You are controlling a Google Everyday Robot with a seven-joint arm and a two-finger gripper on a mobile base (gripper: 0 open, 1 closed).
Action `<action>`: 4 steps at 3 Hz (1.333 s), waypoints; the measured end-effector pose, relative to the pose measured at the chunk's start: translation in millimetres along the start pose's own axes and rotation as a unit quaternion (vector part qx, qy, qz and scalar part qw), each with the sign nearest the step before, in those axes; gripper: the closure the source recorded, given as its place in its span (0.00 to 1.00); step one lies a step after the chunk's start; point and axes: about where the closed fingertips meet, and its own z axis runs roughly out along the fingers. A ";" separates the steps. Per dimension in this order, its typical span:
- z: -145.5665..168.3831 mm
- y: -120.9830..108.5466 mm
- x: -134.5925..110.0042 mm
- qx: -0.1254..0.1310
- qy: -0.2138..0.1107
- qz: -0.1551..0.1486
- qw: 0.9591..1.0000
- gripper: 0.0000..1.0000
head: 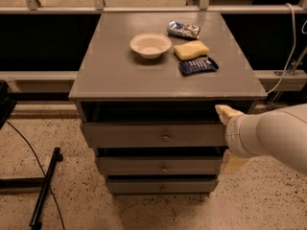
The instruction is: Open top drawer
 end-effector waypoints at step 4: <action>0.9 16.7 4.7 -0.089 -0.078 -0.018 0.993 0.00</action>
Offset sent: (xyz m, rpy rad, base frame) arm 0.0140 -0.0142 -0.0045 0.0842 0.1024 0.0324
